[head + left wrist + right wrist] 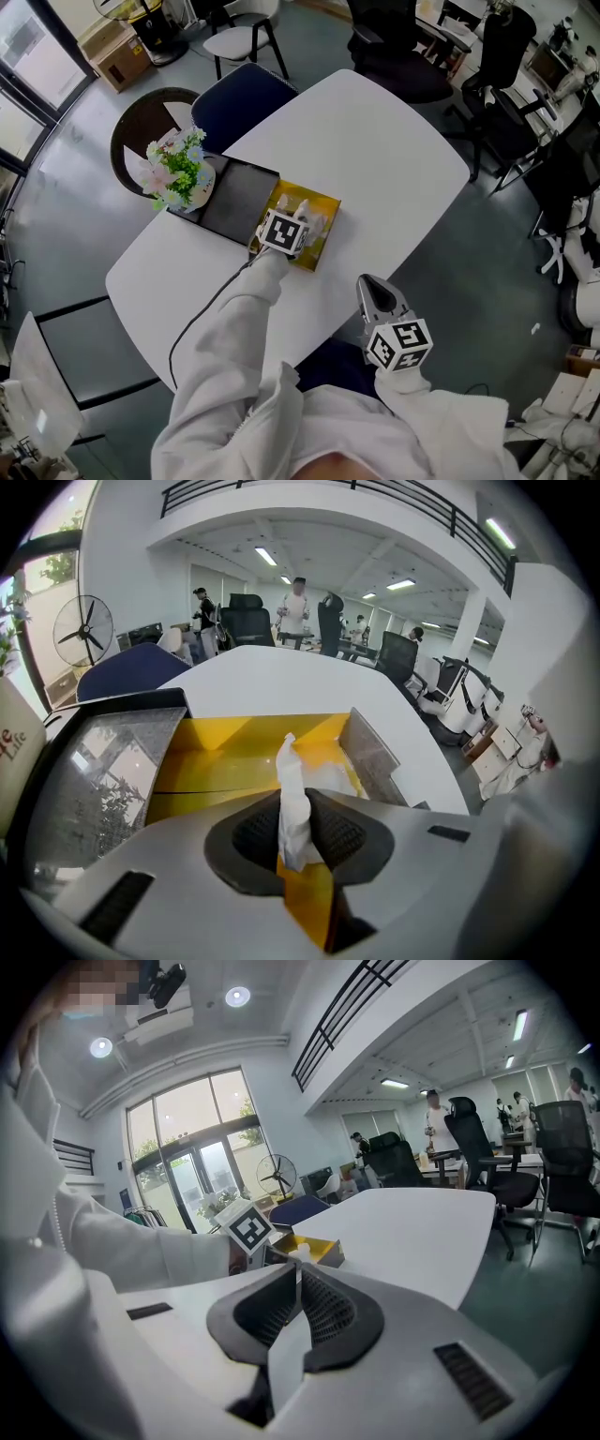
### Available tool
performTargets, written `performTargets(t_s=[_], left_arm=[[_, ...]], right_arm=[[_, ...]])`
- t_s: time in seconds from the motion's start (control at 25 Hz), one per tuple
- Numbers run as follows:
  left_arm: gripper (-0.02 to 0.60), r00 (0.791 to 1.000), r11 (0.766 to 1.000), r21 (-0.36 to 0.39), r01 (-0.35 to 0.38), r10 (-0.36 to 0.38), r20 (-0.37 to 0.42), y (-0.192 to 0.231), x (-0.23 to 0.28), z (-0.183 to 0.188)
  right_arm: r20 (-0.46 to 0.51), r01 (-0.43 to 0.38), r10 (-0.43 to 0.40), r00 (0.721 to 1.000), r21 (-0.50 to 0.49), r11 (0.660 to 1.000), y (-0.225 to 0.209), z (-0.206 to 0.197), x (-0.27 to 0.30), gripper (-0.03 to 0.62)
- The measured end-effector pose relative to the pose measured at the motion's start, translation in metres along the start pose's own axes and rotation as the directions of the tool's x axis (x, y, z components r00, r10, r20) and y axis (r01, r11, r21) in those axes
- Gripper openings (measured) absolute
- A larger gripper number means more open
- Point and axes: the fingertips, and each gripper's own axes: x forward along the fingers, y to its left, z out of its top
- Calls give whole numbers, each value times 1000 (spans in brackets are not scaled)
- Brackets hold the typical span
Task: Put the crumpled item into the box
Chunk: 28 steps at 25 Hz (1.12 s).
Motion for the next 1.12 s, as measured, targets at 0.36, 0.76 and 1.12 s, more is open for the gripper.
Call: performTargets(t_s=[0.36, 0.76, 1.12], left_arm=[[114, 997, 997, 6, -76, 76, 19, 7, -1, 3], [319, 992, 994, 11, -109, 108, 59, 7, -18, 12], [328, 983, 994, -100, -40, 57, 174, -11, -47, 10]], right_arm=[[16, 11, -11, 1000, 5, 1000, -3, 3, -3, 40], [27, 12, -12, 1000, 1, 1000, -1, 7, -6, 40], [45, -8, 8, 999, -6, 1000, 6, 8, -6, 40]])
